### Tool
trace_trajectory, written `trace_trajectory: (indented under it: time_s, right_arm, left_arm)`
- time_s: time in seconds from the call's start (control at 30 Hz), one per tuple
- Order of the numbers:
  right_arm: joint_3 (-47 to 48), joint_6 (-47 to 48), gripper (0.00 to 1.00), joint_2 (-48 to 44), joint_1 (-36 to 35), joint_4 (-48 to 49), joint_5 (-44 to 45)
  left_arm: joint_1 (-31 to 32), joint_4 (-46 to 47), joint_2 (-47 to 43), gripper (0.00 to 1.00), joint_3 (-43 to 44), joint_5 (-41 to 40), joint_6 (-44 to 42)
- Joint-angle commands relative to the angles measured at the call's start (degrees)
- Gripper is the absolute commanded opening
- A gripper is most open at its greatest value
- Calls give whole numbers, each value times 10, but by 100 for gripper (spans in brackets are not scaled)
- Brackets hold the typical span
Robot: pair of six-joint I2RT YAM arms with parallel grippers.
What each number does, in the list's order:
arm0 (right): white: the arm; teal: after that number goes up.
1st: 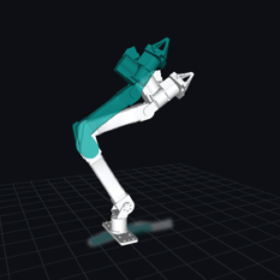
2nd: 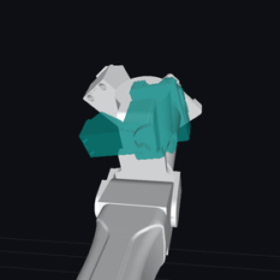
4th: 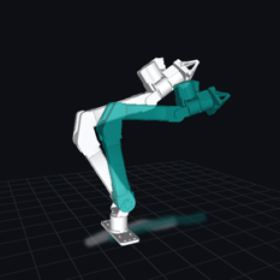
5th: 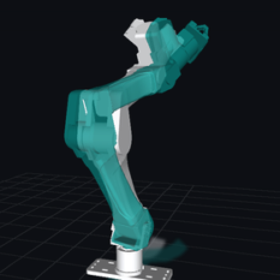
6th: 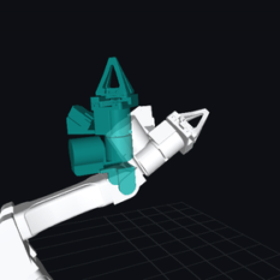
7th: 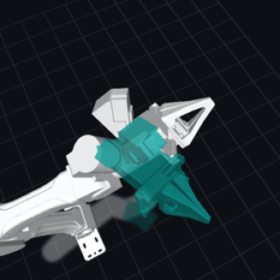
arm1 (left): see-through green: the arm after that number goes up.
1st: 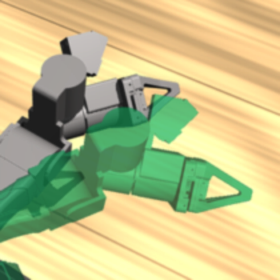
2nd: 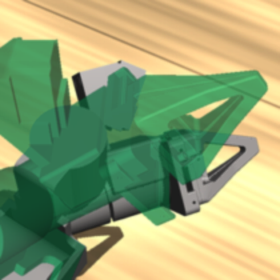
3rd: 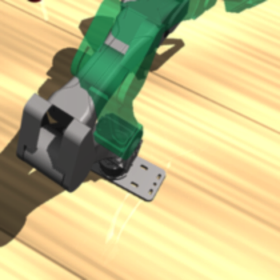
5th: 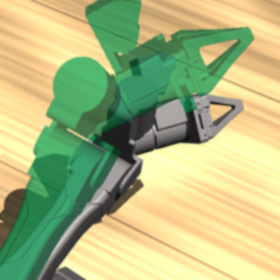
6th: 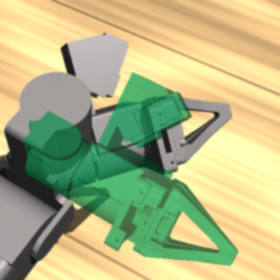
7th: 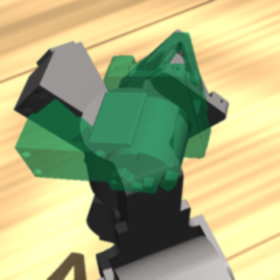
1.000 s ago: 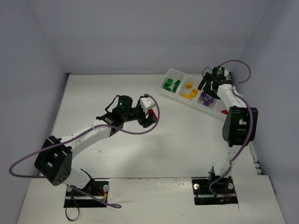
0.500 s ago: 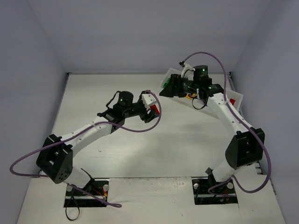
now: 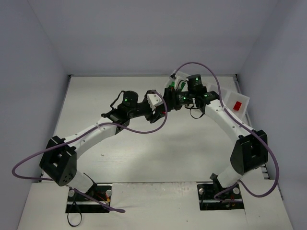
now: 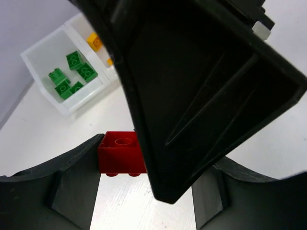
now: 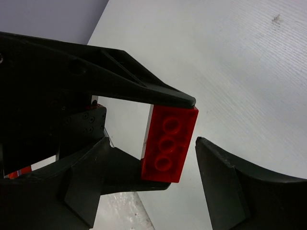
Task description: Sort the legos into containers by color
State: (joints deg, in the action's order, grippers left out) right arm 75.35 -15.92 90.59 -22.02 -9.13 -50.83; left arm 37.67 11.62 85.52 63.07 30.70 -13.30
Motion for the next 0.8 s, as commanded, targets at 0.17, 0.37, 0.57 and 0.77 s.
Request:
trace_trajectory:
  time_s: [0.17, 0.37, 0.57, 0.77]
  right_arm:
    - [-23, 16, 49, 0, -25, 42, -4]
    - [-22, 27, 0, -2, -23, 42, 45]
    - [-24, 40, 0, -11, -14, 39, 94]
    - [-16, 47, 0, -36, 24, 35, 226]
  left_arm:
    - [2, 25, -2, 7, 46, 5, -7]
    - [2, 33, -12, 7, 29, -3, -1]
    - [2, 26, -23, 31, 19, -18, -1]
    - [1, 31, -51, 86, -20, -117, 56]
